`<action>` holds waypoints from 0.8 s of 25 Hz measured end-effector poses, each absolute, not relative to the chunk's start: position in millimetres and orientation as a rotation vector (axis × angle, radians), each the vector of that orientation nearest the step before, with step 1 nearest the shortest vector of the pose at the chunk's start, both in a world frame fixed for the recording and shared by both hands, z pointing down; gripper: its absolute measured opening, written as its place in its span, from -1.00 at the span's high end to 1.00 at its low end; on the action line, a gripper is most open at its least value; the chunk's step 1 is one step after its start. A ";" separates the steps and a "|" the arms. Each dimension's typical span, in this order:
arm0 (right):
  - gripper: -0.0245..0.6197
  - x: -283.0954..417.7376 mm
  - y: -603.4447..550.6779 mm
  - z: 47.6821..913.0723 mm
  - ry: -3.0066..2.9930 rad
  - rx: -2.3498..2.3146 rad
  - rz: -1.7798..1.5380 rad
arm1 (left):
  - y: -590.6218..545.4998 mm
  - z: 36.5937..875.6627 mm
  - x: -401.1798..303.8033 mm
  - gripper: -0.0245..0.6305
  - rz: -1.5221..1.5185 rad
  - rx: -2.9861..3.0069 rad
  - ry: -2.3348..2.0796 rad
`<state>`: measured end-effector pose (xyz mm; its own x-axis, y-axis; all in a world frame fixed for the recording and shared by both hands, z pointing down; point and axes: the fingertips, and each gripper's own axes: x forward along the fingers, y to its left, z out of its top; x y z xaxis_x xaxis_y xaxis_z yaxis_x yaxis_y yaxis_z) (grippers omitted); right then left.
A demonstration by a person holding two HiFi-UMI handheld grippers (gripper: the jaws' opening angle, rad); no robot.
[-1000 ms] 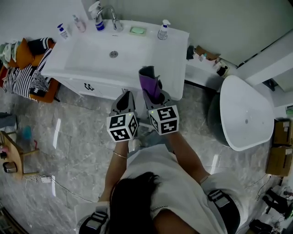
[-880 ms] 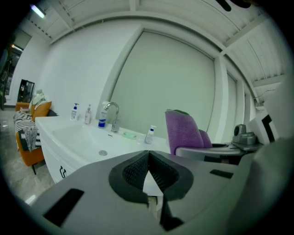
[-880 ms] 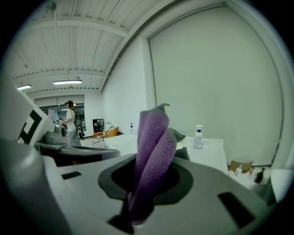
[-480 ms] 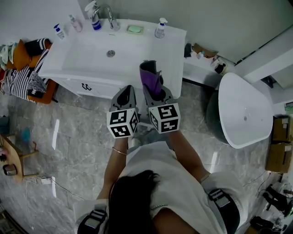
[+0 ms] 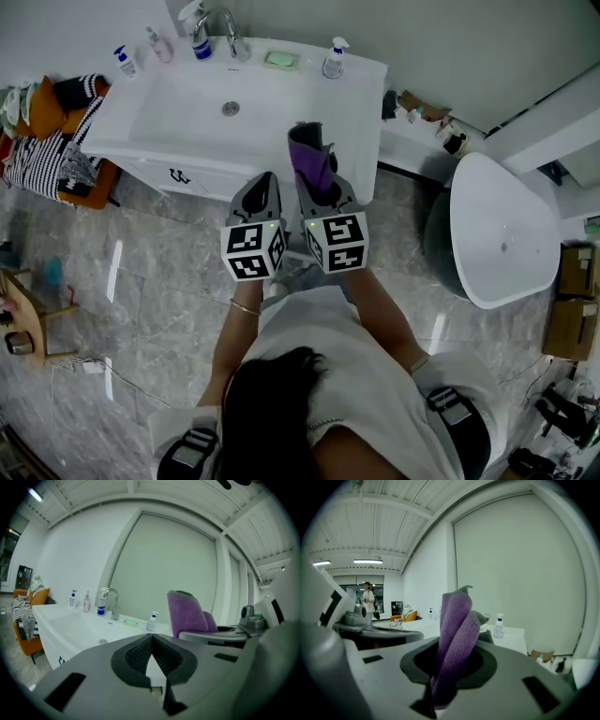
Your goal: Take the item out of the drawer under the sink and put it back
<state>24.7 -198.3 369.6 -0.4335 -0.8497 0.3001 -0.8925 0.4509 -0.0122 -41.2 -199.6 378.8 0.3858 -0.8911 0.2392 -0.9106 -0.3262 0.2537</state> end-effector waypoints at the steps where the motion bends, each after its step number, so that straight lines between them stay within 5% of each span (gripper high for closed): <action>1: 0.66 23.7 -198.4 369.8 -2.452 1.503 0.240 | -199.7 379.3 -41.4 0.92 0.080 2.306 -1.569; 20: 0.66 12.0 -196.1 373.0 -2.441 1.447 0.206 | -196.6 385.6 -49.4 0.91 0.097 2.290 -1.585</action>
